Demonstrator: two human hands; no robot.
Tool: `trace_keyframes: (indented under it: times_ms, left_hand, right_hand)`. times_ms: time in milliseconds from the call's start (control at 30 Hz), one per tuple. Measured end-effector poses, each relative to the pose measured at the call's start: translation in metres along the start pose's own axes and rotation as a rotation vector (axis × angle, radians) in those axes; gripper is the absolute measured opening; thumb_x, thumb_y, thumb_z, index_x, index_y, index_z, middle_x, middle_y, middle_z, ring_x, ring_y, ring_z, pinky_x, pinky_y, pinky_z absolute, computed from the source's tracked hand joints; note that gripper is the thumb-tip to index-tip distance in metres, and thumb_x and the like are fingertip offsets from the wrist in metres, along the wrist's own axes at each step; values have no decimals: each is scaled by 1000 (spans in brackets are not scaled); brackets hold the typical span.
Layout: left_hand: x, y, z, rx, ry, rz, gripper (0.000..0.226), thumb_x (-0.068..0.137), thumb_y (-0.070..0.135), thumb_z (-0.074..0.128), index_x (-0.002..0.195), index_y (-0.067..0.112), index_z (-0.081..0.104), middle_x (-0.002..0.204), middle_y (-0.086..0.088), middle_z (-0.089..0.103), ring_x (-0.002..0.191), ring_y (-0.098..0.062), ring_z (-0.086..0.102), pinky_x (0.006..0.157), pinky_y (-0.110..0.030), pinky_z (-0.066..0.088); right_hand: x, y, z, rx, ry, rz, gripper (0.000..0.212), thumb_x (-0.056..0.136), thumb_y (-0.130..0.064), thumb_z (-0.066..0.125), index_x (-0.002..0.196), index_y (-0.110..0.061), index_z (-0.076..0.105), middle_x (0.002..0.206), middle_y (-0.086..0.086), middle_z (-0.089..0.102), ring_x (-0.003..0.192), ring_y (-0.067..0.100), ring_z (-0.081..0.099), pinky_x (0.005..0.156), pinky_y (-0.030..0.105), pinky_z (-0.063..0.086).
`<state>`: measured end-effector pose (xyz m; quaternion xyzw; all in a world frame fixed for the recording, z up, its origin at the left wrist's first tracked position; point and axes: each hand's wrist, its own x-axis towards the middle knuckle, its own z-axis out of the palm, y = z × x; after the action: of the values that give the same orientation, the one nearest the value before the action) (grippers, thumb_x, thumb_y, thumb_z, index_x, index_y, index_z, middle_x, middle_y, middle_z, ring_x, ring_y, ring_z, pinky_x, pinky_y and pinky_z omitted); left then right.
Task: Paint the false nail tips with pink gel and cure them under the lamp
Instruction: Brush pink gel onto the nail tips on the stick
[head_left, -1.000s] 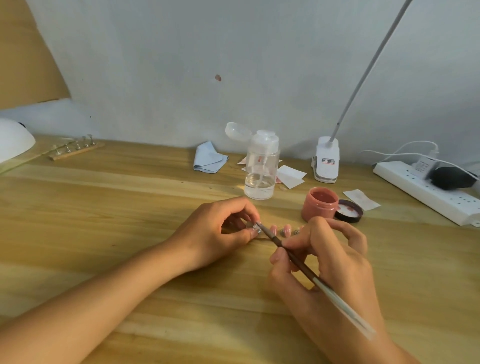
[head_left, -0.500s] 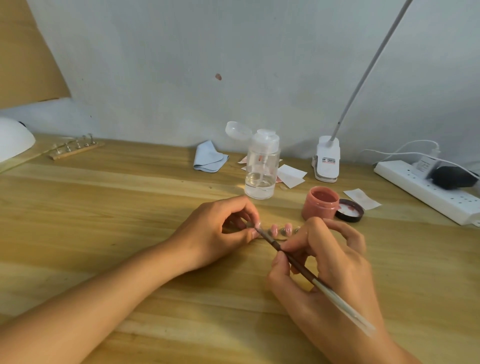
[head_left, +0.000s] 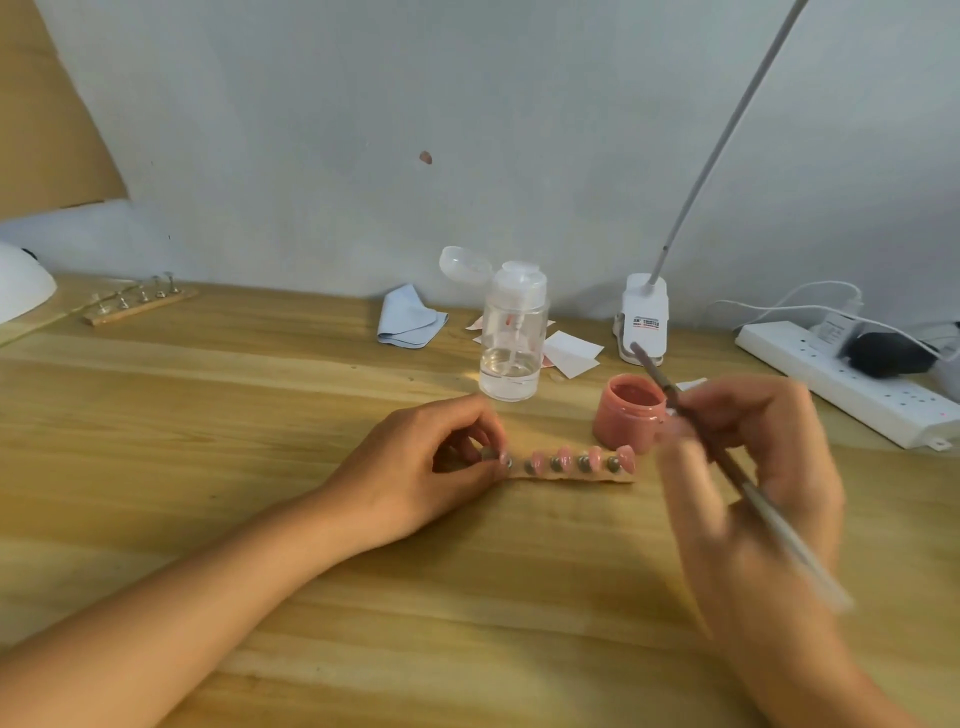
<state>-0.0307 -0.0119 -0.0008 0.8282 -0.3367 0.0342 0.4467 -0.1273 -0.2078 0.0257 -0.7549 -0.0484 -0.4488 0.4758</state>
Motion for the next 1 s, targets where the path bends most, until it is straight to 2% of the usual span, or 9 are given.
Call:
trace_keyframes:
  times_ms: [100, 167, 267, 433, 567, 733, 867, 1000]
  left_hand:
    - [-1, 0, -1, -2, 2, 19, 16, 87, 15, 74, 87, 29, 65, 86, 14, 67, 81, -10, 65, 77, -37, 54]
    - [-1, 2, -1, 5, 3, 31, 18, 86, 13, 74, 86, 28, 64, 87, 14, 67, 82, -11, 65, 79, -40, 54]
    - [-2, 2, -1, 26, 4, 54, 18, 85, 13, 73, 87, 28, 64, 88, 14, 68, 83, -13, 66, 78, -43, 54]
    - [-3, 3, -1, 47, 8, 76, 13, 85, 18, 71, 89, 29, 64, 89, 14, 67, 85, -14, 66, 76, -45, 54]
    - [-3, 3, -1, 62, 9, 86, 16, 86, 15, 73, 88, 28, 64, 88, 14, 67, 85, -14, 65, 76, -43, 54]
    - [-3, 2, -1, 59, 3, 84, 17, 87, 14, 72, 89, 29, 64, 89, 13, 68, 85, -14, 66, 76, -43, 54]
    - [-3, 1, -1, 57, 2, 86, 17, 86, 15, 72, 88, 29, 64, 89, 14, 68, 85, -14, 66, 76, -43, 55]
    - [-3, 0, -1, 42, -2, 78, 11, 85, 21, 69, 89, 30, 64, 90, 14, 68, 86, -14, 67, 77, -45, 55]
  right_hand:
    - [9, 14, -9, 75, 64, 202, 11, 78, -15, 52, 88, -18, 58, 80, 2, 69, 73, 14, 62, 62, 15, 44]
    - [11, 22, -9, 84, 68, 304, 5, 82, -11, 54, 86, -12, 57, 79, 12, 67, 66, 6, 59, 56, 10, 40]
    - [13, 29, -6, 92, 49, 396, 11, 87, 1, 54, 84, -9, 55, 76, 13, 68, 55, -4, 54, 50, 7, 37]
    - [13, 32, -5, 73, 46, 419, 10, 86, 0, 55, 82, -9, 56, 75, 6, 69, 53, -5, 53, 48, 7, 35]
    - [13, 32, -4, 61, 44, 453, 7, 84, -2, 57, 80, -7, 57, 62, 2, 67, 53, -4, 52, 47, 8, 36]
    - [14, 35, -3, 39, 21, 459, 5, 86, -5, 58, 83, -8, 60, 64, -3, 69, 60, -5, 57, 53, 6, 38]
    - [13, 37, -3, 67, 16, 436, 6, 91, -4, 60, 86, -4, 60, 63, 1, 68, 61, -5, 60, 59, 3, 41]
    - [13, 37, -2, 75, 25, 411, 7, 93, -10, 60, 87, -10, 60, 70, -3, 72, 66, -1, 63, 63, 12, 47]
